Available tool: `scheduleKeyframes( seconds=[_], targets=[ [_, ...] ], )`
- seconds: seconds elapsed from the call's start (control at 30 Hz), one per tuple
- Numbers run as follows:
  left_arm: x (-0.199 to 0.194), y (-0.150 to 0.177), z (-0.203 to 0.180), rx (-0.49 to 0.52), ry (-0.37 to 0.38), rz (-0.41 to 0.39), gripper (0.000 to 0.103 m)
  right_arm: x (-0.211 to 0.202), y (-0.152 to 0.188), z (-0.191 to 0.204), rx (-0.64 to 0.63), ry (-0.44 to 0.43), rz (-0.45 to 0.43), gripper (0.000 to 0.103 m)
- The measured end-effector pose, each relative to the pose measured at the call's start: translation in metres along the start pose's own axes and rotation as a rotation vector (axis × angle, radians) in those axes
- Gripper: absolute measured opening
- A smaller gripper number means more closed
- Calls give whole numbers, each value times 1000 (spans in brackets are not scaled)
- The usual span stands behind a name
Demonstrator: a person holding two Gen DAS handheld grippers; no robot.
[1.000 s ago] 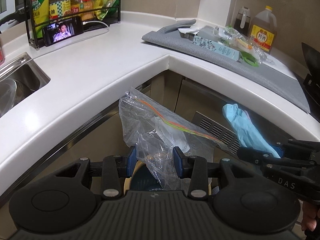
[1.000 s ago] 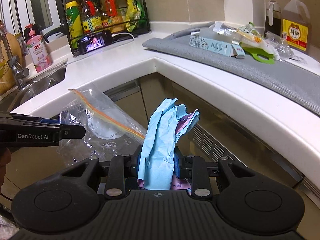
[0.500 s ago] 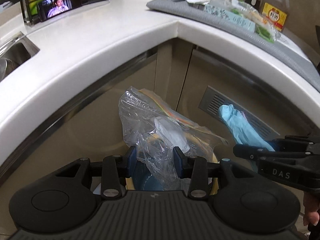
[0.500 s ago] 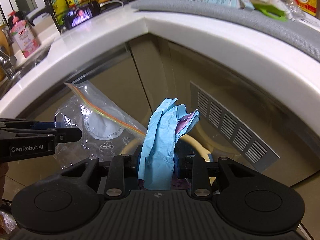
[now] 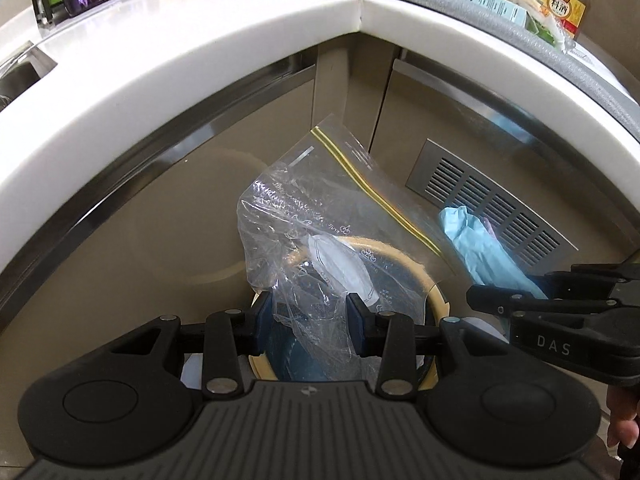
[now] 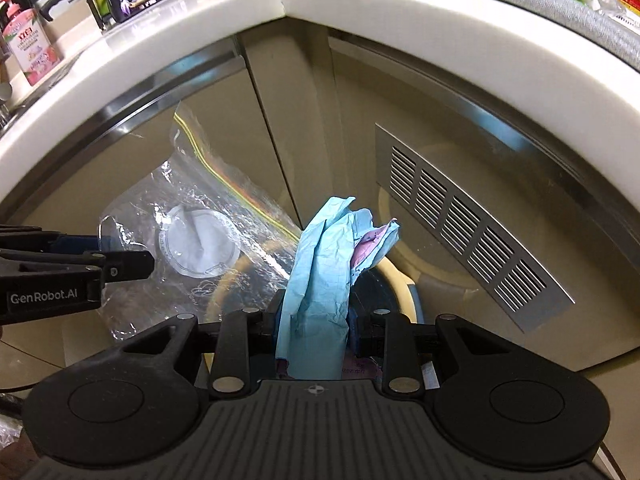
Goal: Collect trash
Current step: 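Carry the zip bag and blue glove down over the trash bin with both tools, then open both grippers to drop the bag and glove into the bin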
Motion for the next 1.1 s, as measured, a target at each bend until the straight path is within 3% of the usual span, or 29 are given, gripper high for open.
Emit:
scheduleKeyframes(
  seconds=[0.27, 0.47, 0.67, 1.1],
  targets=[
    [15, -1, -5, 27, 10, 25, 43, 12, 3, -2, -4, 19, 25, 32],
    [34, 13, -19, 93, 46, 107, 43, 17, 5, -1, -4, 17, 38, 32],
    [50, 8, -18, 94, 3, 126, 43, 29, 5, -3, -7, 6, 63, 32],
    [84, 7, -33, 136, -12, 192, 44, 65, 10, 4, -51, -13, 138, 32]
  ],
)
Point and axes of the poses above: each gripper's, at about its wrist camera, not at the fingertips, and x roughly the way its jaws point, z to its left, y to its underside, the point moved 7 cm from there along x, roughly the way its jaws point, and after that the axes turned 2 degrees about -z, right-handed, at the moved point
